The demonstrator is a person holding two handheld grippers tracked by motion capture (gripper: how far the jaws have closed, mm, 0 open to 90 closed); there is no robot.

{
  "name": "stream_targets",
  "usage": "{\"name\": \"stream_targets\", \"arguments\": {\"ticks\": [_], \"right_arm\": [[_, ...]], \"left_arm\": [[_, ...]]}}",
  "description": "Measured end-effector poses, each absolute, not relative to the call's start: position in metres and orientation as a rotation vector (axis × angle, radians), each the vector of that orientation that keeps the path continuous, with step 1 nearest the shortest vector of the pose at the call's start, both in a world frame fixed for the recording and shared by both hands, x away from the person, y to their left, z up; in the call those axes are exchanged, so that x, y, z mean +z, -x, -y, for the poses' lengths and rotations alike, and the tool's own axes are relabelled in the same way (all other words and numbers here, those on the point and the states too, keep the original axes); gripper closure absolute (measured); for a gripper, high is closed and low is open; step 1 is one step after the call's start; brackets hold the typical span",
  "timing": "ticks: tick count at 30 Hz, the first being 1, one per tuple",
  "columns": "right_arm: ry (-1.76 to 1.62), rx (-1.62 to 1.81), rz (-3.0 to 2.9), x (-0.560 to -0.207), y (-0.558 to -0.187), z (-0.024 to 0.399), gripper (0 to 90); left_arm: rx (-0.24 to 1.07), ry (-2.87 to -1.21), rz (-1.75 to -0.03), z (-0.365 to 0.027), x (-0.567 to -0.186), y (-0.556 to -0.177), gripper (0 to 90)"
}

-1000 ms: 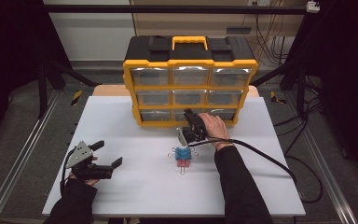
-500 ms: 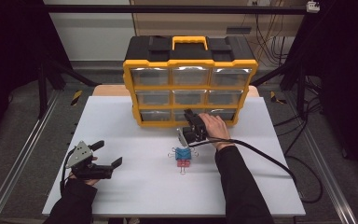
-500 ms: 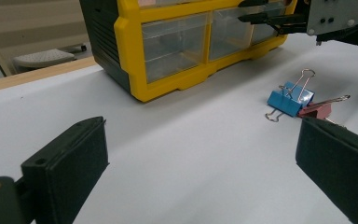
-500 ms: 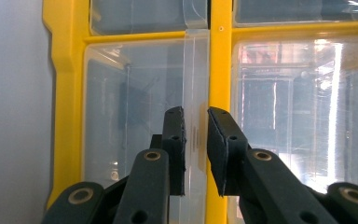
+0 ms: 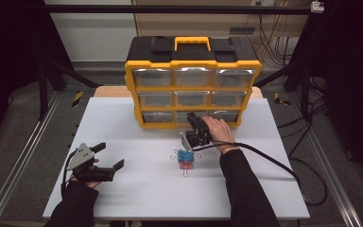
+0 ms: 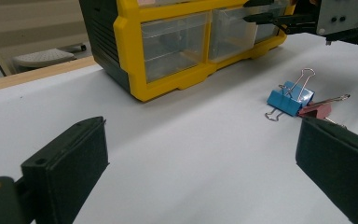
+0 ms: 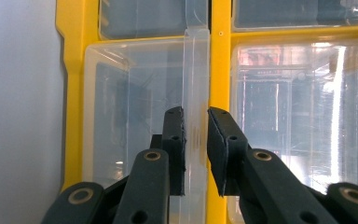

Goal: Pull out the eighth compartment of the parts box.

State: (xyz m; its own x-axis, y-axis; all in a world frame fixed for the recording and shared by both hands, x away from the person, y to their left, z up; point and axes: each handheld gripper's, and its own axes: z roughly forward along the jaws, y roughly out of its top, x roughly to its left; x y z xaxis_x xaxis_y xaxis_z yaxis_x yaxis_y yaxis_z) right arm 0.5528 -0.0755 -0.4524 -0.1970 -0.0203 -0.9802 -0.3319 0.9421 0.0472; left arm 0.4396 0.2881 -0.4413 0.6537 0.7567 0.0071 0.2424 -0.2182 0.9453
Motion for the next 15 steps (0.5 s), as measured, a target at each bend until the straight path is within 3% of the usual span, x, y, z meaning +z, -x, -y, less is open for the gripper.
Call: {"name": "stream_targets", "arguments": {"ticks": [15], "right_arm": [[0.252, 0.300, -1.749, -0.454, -0.542, 0.077, 77.3]], "left_arm": [[0.585, -1.774, -0.806, -0.288, -0.441, -0.439, 1.4]]}}
